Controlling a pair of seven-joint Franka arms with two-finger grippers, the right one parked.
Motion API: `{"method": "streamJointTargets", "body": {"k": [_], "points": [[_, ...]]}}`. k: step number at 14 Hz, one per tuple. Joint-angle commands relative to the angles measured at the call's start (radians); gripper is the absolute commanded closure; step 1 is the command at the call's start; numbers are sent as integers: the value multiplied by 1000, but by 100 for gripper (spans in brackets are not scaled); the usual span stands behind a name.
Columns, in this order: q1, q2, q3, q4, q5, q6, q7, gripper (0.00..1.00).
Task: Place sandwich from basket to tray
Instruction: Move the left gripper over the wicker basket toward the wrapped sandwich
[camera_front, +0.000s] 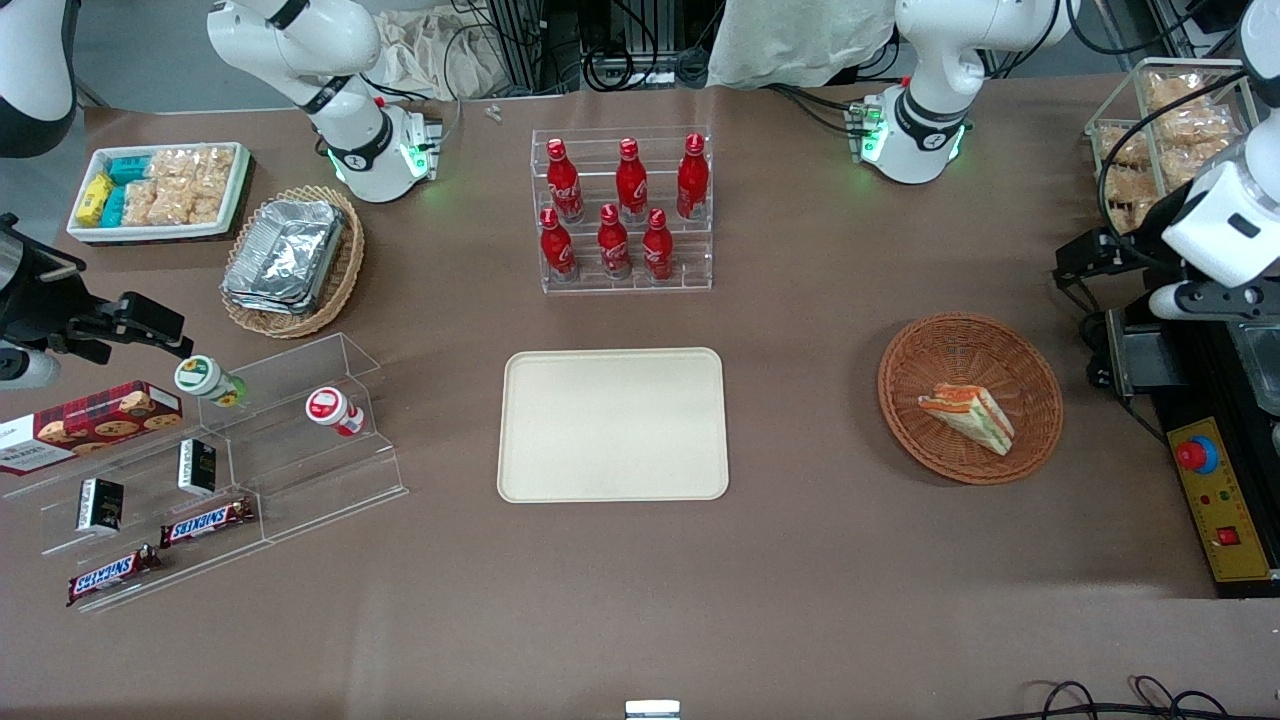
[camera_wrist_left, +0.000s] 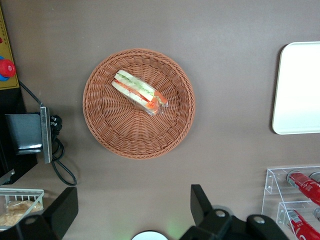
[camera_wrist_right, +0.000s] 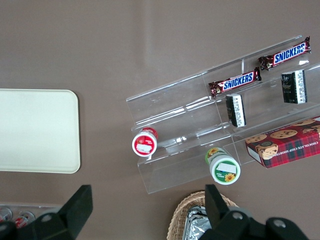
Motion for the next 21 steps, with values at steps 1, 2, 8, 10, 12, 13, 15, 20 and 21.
{"method": "streamJointTargets", "body": {"k": [1, 2, 8, 10, 12, 13, 15, 20, 21], "points": [[0, 27, 0, 75, 5, -82, 9, 0], [2, 32, 1, 78, 6, -84, 6, 0], [12, 91, 3, -17, 6, -40, -271, 0], [12, 145, 3, -60, 6, 37, -435, 0], [12, 174, 3, -156, -6, 135, -514, 0], [12, 193, 4, -199, -8, 199, -582, 0], [14, 258, 6, -256, 0, 328, -708, 0], [14, 326, 6, -342, -5, 538, -845, 0], [14, 326, 6, -367, -8, 581, -859, 0]]}}
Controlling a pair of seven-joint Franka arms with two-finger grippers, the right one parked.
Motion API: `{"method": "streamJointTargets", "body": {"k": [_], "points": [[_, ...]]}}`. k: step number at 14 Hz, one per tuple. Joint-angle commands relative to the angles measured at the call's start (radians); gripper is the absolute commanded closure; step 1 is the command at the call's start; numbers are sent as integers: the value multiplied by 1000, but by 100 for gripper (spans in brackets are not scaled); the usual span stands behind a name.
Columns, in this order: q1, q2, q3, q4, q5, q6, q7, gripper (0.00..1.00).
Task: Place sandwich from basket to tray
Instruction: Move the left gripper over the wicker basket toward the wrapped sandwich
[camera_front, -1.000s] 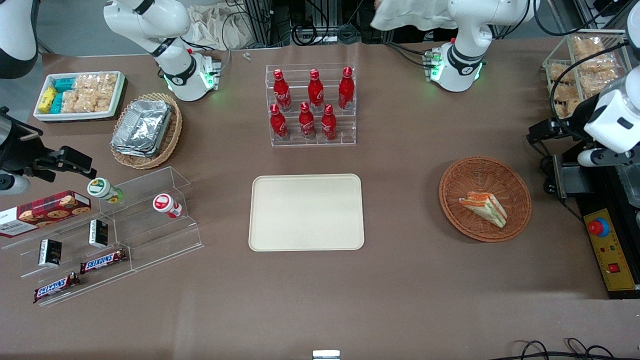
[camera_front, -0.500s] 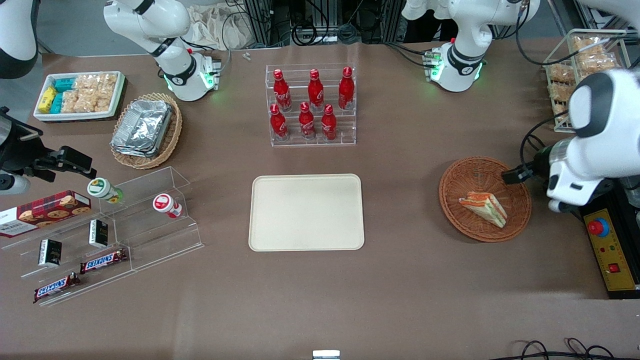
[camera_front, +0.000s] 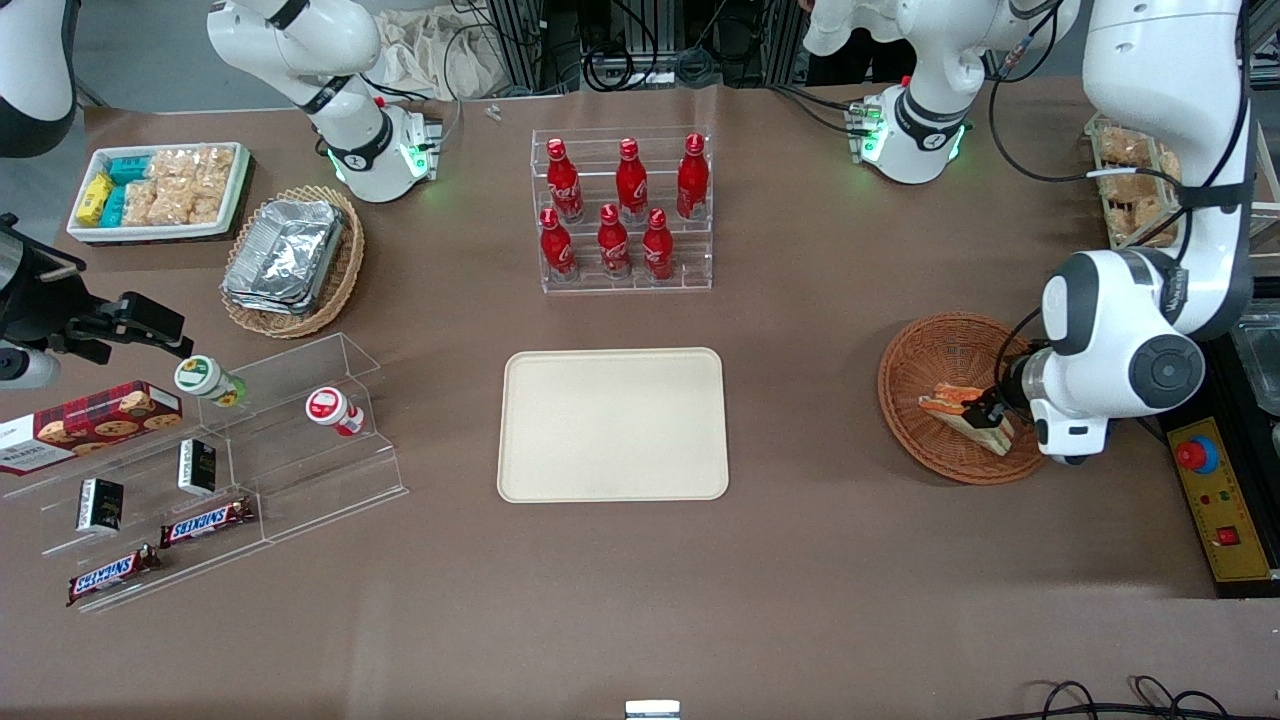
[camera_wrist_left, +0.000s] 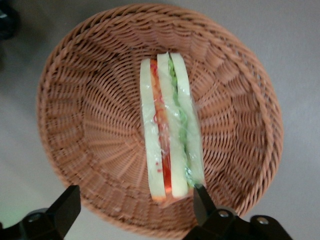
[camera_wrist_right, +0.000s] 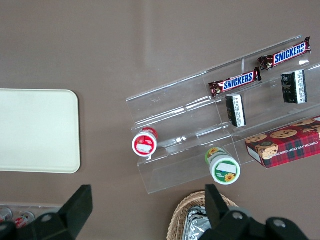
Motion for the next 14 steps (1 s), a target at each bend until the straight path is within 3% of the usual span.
{"method": "streamJointTargets", "body": {"k": [1, 4, 8, 14], "points": [[3, -28, -1, -63, -7, 89, -66, 0], [-1, -40, -2, -67, 0, 68, -99, 0], [0, -120, -4, 16, 6, -105, -104, 0], [0, 2, -4, 4, 5, 61, -112, 0]]}}
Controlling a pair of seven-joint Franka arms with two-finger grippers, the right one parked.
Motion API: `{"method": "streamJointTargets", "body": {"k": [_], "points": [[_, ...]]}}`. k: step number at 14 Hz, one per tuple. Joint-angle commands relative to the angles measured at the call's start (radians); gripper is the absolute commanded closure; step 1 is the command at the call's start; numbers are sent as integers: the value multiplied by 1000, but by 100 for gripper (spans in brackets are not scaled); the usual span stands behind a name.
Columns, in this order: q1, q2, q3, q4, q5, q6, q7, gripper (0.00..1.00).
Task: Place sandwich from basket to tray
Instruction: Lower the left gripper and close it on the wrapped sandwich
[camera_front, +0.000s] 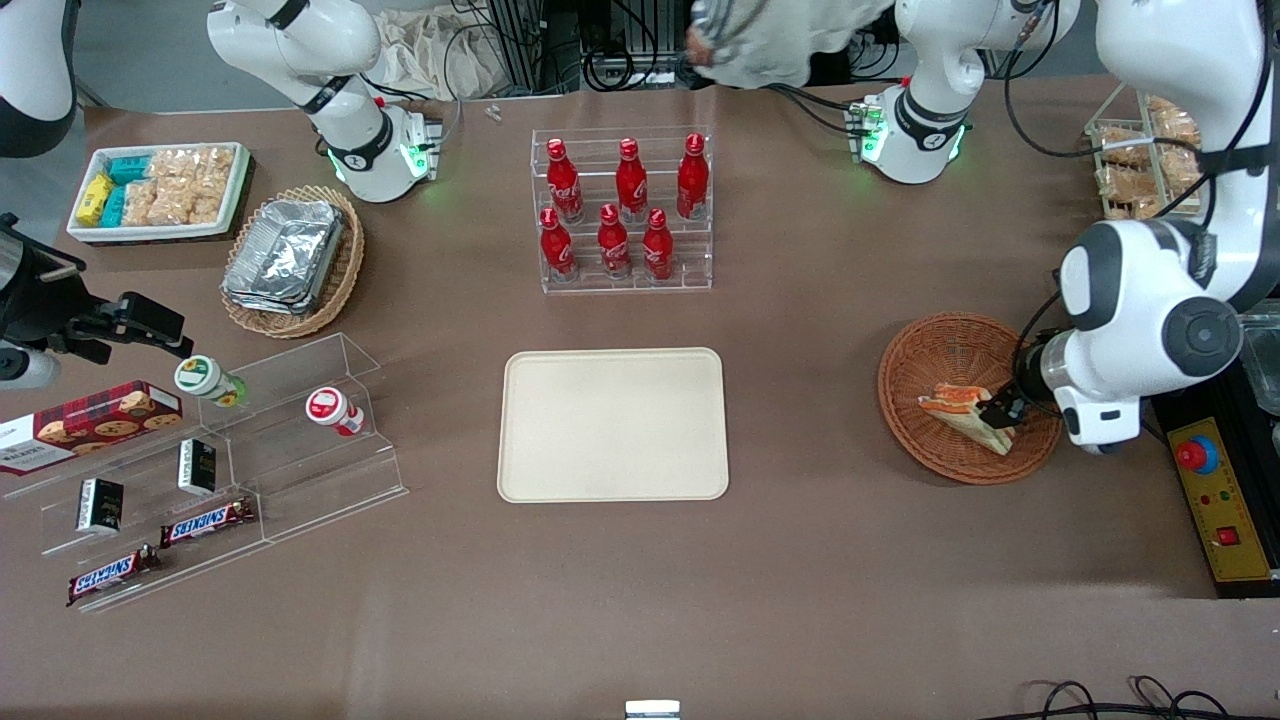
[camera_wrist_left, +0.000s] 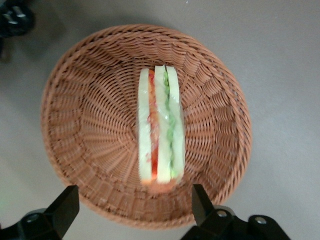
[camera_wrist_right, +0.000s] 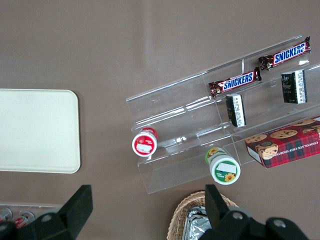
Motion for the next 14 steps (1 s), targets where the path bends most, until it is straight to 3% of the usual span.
{"method": "streamJointTargets", "body": {"k": [1, 6, 7, 8, 9, 11, 14], "points": [[1, 67, -3, 6, 0, 71, -20, 0], [-2, 110, -5, -56, 7, 155, -37, 1], [-2, 111, -5, -58, 7, 155, -35, 23], [-2, 110, -3, -56, 7, 151, -34, 65], [0, 107, -3, -55, 7, 146, -29, 100], [1, 70, -3, -35, 7, 93, -6, 100], [1, -25, -3, 54, 5, -155, 184, 100]]}}
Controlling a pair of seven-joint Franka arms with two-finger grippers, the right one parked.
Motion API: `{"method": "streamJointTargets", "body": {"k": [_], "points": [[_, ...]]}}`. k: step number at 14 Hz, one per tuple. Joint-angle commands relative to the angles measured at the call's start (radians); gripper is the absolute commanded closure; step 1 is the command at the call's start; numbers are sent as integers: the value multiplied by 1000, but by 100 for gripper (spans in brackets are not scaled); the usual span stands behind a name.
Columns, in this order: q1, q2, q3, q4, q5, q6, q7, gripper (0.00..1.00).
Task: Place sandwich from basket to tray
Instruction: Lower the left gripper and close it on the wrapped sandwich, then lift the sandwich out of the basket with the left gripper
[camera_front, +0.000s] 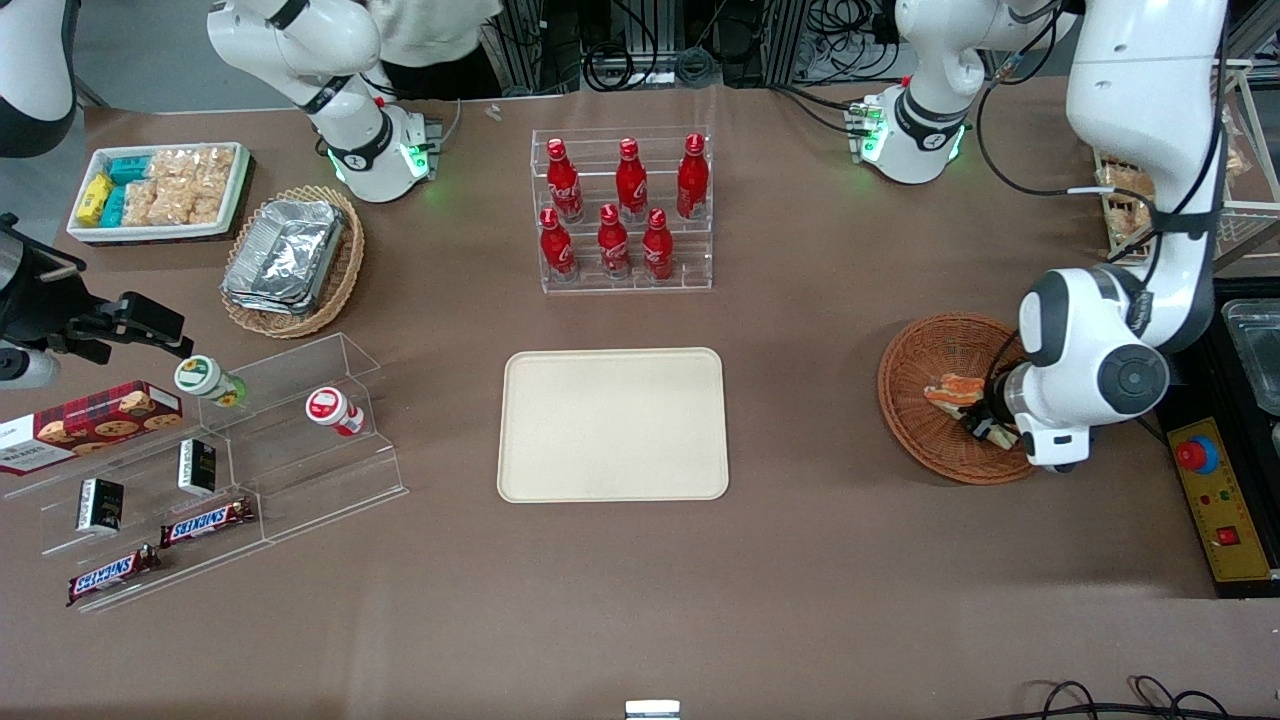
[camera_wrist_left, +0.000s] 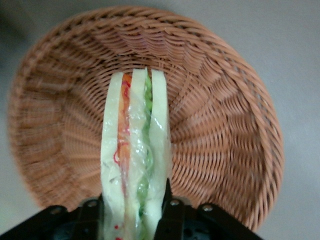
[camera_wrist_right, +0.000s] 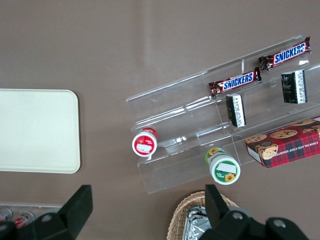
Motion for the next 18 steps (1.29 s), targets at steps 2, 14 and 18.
{"method": "streamJointTargets", "body": {"k": [2, 14, 18], "points": [[-1, -167, -4, 87, -3, -257, 132, 100], [-46, -66, -381, 329, -87, -388, 347, 100], [-168, 105, -389, 487, -80, -325, 354, 100]]}}
